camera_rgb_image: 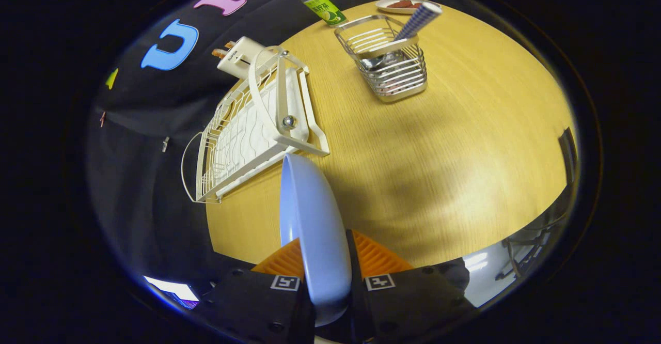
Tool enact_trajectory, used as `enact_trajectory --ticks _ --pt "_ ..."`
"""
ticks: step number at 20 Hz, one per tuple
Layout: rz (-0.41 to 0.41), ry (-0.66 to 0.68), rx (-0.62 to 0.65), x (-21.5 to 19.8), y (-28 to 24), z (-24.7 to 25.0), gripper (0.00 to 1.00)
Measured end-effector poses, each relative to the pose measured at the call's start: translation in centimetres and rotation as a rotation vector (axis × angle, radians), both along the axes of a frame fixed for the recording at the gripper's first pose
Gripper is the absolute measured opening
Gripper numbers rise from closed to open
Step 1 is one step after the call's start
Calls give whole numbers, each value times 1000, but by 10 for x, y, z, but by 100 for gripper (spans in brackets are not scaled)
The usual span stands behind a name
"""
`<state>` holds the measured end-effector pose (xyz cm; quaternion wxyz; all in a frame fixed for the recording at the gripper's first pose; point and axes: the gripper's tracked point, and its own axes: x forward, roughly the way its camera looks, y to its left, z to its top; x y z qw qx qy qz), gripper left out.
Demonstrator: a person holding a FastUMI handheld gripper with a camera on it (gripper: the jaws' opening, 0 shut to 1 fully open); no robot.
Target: Take the plate from the dish rack, then take the spoon from the basket and place it into the plate.
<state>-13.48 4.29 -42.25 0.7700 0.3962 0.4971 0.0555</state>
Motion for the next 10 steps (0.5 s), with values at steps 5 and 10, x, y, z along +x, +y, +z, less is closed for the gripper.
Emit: enact_trajectory --ticks 5,10 --pt "-19 -1 45 10 -7 -15 33" --pt "32 -14 -113 11 -23 -29 53"
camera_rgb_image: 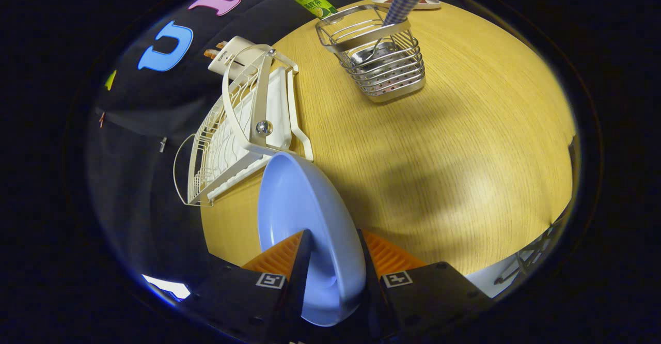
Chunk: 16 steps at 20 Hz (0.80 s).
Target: Take the plate from the dish rack, then take the spoon from the basket and place it into the plate.
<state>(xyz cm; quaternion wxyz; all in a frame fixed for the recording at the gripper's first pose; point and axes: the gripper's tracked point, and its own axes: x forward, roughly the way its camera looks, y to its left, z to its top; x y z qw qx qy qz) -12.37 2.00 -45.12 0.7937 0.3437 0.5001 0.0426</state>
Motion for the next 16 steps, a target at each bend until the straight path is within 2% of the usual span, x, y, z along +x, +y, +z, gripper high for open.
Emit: enact_trajectory --ticks 1,4,7,8,11,16 --pt "8 1 -47 0 -6 -5 61" --pt "12 -20 -121 4 -22 -4 71" --pt "51 -62 -193 7 -46 7 89" --pt "62 -82 -211 9 -55 15 91" --pt "101 -177 -219 16 -74 54 93" --pt "202 -384 -146 27 -88 141 93"
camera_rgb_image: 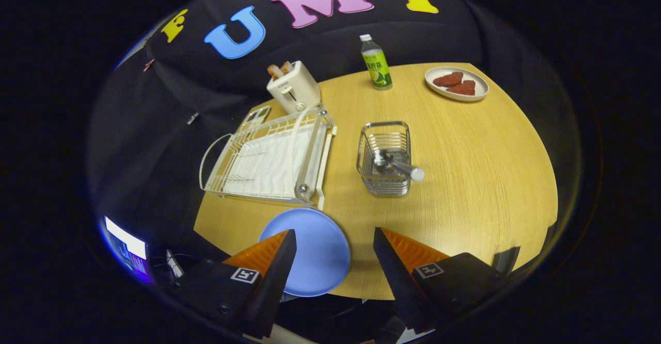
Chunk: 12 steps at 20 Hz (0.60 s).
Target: Take the plate from the dish rack, then take the spoon from the basket and place it into the plate.
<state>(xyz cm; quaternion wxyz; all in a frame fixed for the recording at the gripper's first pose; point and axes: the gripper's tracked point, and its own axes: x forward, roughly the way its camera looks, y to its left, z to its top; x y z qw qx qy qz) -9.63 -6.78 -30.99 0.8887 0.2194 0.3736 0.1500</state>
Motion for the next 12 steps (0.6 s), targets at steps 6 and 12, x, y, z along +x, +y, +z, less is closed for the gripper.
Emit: enact_trajectory --ticks 6,12 --pt "-23 -190 -156 55 -64 39 88" --pt "10 -36 -283 75 -77 -33 63"
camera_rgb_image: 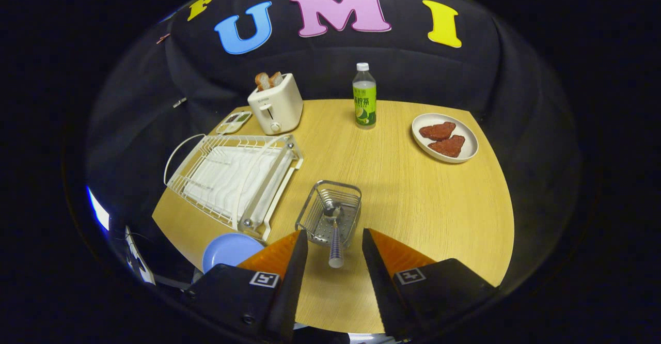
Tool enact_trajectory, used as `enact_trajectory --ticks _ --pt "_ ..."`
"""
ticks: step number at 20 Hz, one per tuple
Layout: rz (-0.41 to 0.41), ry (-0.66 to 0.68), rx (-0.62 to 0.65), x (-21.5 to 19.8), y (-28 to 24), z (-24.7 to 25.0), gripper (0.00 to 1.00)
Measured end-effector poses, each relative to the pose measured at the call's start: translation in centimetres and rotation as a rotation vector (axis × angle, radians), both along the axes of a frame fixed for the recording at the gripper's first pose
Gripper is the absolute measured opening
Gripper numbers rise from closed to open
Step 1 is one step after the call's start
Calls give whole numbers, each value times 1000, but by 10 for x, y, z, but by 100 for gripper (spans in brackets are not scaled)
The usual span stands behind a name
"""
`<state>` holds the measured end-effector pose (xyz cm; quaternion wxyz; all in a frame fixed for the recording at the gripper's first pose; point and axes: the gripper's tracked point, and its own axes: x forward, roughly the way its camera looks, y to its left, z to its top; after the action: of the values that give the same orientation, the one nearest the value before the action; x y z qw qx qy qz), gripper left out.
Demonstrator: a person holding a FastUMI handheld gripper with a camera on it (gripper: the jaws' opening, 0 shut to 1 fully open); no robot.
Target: Take the plate from the dish rack, then take the spoon from the basket and place it into the plate.
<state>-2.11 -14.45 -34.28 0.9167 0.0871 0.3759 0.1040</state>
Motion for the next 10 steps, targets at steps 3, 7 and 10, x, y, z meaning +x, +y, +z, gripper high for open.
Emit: enact_trajectory --ticks 3,7,10 --pt "-8 57 0 1 4 -22 46" --pt "-51 89 55 2 6 -28 20" --pt "-84 54 81 4 0 -17 15"
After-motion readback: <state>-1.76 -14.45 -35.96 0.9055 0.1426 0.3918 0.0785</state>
